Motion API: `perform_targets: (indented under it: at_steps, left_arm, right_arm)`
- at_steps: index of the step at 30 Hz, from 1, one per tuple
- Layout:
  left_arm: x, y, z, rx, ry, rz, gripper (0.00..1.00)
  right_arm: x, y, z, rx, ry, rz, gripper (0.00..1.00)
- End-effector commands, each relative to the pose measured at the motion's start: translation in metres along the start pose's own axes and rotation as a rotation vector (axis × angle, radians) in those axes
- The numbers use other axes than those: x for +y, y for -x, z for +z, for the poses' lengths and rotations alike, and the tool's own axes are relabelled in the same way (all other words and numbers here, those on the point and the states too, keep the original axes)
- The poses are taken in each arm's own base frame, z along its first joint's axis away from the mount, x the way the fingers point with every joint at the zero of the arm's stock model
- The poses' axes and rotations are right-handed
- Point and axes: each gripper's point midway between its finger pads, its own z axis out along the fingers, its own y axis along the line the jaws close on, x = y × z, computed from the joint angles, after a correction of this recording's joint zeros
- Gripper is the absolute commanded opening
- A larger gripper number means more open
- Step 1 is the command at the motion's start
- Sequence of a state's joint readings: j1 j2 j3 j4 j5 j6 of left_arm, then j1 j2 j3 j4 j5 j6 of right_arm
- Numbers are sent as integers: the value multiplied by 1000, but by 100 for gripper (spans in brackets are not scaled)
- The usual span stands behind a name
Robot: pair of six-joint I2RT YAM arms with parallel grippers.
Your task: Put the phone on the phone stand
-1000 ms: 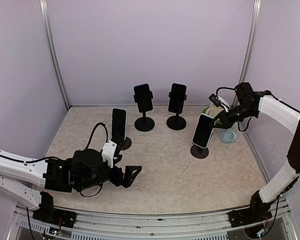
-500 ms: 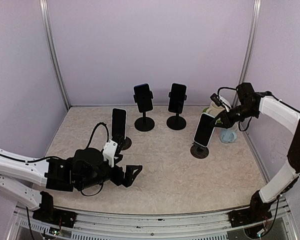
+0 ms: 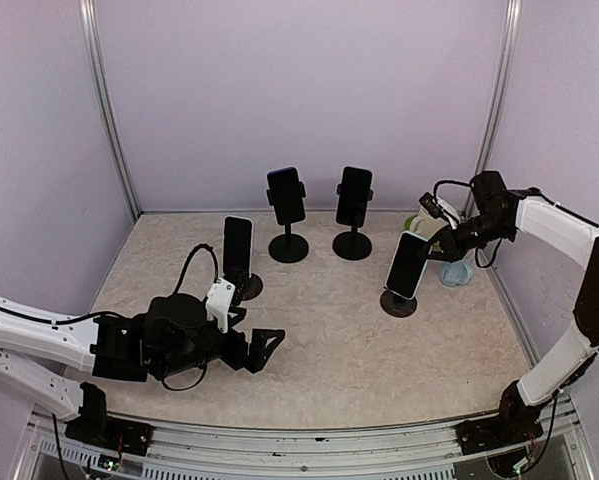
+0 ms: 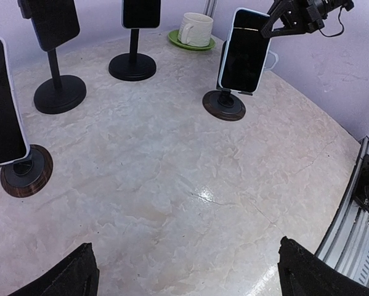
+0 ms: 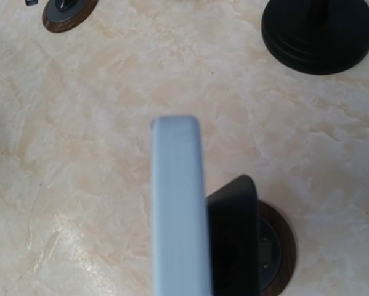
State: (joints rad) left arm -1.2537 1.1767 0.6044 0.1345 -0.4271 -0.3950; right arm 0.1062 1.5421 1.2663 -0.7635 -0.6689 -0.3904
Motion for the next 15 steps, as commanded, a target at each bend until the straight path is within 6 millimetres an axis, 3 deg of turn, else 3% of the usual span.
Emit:
perform_targets:
  at_steps: [1, 7, 15]
  left_arm:
    - [0, 2, 2, -17, -11, -4, 99]
    - [-1, 5, 3, -23, -16, -4, 99]
    - [1, 1, 5, -17, -14, -9, 99]
  right_arm:
    - [-2, 10, -7, -53, -15, -18, 0]
    - [0, 18, -10, -81, -10, -20, 0]
    - [-6, 12, -2, -63, -14, 4, 0]
